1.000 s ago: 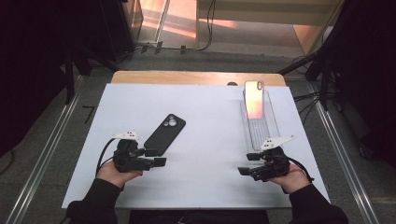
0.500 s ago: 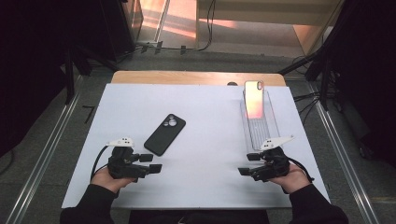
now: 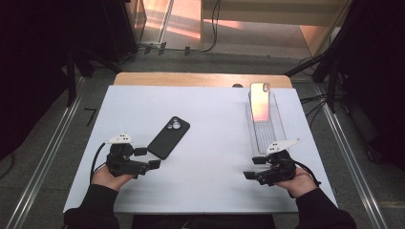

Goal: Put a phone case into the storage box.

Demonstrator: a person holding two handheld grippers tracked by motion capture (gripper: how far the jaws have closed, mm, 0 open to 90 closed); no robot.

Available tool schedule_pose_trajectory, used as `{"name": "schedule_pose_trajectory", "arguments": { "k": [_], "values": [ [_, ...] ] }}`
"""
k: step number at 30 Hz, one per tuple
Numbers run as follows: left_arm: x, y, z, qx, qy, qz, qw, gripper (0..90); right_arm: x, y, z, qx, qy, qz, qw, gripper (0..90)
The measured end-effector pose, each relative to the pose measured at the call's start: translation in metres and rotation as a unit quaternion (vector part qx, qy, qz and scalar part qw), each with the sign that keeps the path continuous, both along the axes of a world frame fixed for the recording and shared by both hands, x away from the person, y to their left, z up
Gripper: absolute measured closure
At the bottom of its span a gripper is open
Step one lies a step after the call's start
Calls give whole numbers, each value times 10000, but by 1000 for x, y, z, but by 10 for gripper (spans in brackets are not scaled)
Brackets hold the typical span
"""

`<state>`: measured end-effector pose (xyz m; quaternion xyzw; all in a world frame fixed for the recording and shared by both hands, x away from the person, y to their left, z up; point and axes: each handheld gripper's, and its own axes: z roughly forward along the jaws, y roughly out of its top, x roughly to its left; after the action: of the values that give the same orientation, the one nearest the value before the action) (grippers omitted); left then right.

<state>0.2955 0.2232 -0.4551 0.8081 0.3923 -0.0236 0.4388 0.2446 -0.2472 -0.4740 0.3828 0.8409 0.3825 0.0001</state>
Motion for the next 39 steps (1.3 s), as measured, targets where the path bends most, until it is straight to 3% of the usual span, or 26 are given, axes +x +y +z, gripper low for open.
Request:
{"name": "schedule_pose_trajectory", "arguments": {
  "k": [3, 4, 7, 8, 11, 18, 22, 29, 39],
  "values": [
    [5, -2, 1, -17, -5, -46, 10000, 95, 0, 0, 0, 5, 0, 0, 10000, 261],
    [8, -4, 2, -33, -32, -25, 10000, 0, 0, 0, 0, 11, 1, -11, 10000, 261],
    [15, -6, 6, -194, -184, -29, 9996, 0, 0, 0, 0, 6, -9, -8, 10000, 261],
    [17, -6, 7, -162, -211, -37, 9996, 0, 0, 0, 0, 9, 1, -6, 10000, 261],
    [23, -9, 10, -24, -209, -72, 9998, 0, 0, 0, 0, 15, -16, 14, 10000, 261],
    [47, -19, 11, -170, -178, 31, 9997, 12, 0, 0, 0, 5, -9, 3, 10000, 261],
    [60, -25, 10, -7, -228, 40, 9997, 13, 0, 0, 1, 13, -33, -31, 10000, 261],
    [81, -32, 4, 6, -127, 136, 9998, 14, 0, 0, 0, 10, -35, -24, 10000, 261],
    [101, -44, 0, 48, -141, 139, 9998, 32, 0, -1, 1, 14, -33, -27, 10000, 261]
  ]
}}
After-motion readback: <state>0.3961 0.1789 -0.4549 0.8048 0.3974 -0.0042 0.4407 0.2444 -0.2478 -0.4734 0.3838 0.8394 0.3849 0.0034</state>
